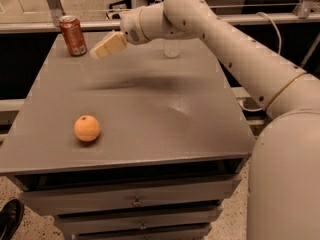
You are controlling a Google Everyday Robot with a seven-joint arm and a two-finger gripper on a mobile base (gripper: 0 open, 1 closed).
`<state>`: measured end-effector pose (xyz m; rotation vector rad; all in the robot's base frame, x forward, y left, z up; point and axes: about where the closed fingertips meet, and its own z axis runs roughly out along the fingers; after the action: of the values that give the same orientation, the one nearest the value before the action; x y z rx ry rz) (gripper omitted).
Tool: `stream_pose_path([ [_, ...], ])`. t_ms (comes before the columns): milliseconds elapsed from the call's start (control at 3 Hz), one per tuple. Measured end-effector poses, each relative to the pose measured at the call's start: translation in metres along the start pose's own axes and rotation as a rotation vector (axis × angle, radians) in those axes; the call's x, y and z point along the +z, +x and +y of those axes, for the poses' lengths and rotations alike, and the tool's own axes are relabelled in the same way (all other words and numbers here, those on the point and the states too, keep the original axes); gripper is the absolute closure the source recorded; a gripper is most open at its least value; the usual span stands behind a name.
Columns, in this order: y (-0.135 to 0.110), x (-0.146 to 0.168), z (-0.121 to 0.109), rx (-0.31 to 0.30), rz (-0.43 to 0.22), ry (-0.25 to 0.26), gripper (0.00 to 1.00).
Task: Move coke can near orange
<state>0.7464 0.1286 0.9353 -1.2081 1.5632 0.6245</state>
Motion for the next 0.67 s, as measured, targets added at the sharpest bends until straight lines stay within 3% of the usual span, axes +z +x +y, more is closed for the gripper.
stream_pose_path([
  [333,-0.007,0.053,-0.015,0.015,-0.075,0.043,0.00],
  [667,-0.010,0.083,-0.027,0.035,-0.113,0.080,0.00],
])
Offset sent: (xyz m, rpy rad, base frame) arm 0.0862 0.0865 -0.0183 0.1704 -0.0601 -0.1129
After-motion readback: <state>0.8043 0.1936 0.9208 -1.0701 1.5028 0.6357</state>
